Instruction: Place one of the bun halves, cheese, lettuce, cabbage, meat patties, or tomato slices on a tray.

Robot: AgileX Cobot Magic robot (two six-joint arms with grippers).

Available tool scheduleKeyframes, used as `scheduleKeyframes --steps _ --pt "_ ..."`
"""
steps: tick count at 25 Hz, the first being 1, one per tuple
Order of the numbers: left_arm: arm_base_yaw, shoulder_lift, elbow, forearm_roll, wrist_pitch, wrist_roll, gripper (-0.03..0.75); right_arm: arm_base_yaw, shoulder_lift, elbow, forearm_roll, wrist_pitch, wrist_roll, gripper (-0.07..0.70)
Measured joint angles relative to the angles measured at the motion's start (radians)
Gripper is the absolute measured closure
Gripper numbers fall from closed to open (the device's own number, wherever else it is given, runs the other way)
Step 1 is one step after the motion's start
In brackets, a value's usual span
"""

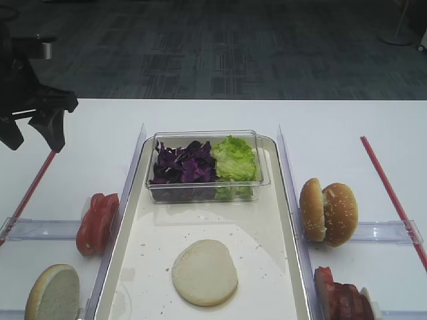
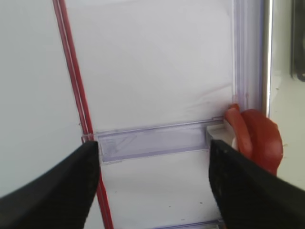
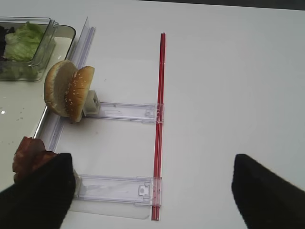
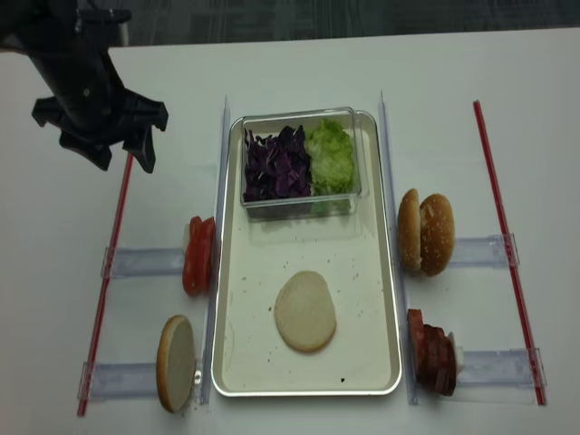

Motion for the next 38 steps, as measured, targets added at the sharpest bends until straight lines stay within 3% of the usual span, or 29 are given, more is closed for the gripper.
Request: scheduleKeyframes --steps 6,38 --pt "0.000 -0.105 0.000 0.052 0.004 0.000 0.266 0.000 0.000 0.000 0.000 0.000 0.000 -0.046" --pt "0.000 -0.955 0.000 0.029 0.057 0.000 0.286 0.000 0.000 0.000 0.000 0.000 0.000 -0.046"
